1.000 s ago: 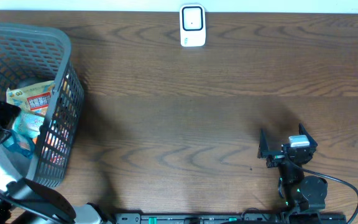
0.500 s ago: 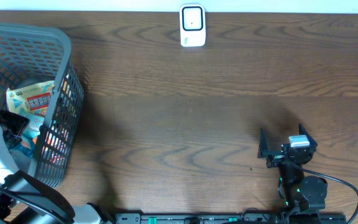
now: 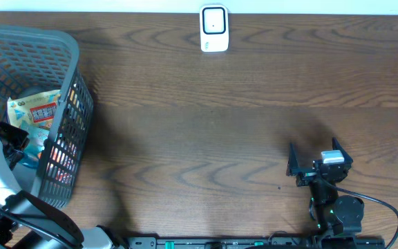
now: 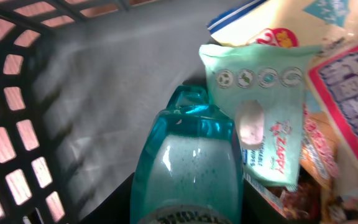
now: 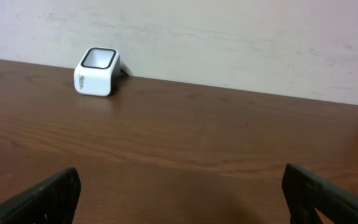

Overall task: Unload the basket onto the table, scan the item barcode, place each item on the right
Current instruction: 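Grasp the teal mouthwash bottle and lift it out with the left gripper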

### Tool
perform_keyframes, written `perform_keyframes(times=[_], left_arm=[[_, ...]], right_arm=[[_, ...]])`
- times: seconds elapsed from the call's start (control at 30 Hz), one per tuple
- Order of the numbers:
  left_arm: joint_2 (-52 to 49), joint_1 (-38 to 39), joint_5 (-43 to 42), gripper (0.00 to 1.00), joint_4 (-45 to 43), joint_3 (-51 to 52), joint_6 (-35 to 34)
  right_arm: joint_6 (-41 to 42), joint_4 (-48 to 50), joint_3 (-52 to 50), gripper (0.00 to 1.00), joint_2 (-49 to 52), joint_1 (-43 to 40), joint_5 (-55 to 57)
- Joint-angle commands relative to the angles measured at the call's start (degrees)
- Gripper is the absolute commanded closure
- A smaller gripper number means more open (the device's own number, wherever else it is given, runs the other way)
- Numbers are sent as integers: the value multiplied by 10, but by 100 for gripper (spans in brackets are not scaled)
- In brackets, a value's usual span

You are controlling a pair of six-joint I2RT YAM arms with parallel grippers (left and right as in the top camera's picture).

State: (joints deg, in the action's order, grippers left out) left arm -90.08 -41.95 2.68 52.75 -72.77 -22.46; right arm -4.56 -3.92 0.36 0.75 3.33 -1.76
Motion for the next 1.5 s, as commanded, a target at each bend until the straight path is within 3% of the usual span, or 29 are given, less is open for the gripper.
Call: perform_keyframes(times=[0.0, 0.3, 0.43, 0.53, 0.67, 0.87, 1.07, 1.2, 1.47], left_arm=[[49, -1, -30, 70, 1, -45, 1], [182, -1, -118, 71, -16, -87, 0], [261, -1, -221, 71, -56, -89, -25], [317, 5, -345, 71, -106, -89, -82], [351, 41, -425, 71, -144, -89, -142], [356, 199, -435, 71, -151, -83, -120], [304, 375, -356, 71, -150, -49, -111], [209, 515, -317, 71, -154, -38, -72], [13, 690, -318, 71, -224, -38, -16]], right_arm=[[9, -2, 0, 1, 1, -5, -3], [9, -2, 0, 1, 1, -5, -3], [9, -2, 0, 1, 1, -5, -3], [9, -2, 0, 1, 1, -5, -3], [9, -2, 0, 1, 1, -5, -3], [9, -2, 0, 1, 1, -5, -3], [9, -2, 0, 1, 1, -5, -3], [9, -2, 0, 1, 1, -5, -3], [9, -2, 0, 1, 1, -5, -3]])
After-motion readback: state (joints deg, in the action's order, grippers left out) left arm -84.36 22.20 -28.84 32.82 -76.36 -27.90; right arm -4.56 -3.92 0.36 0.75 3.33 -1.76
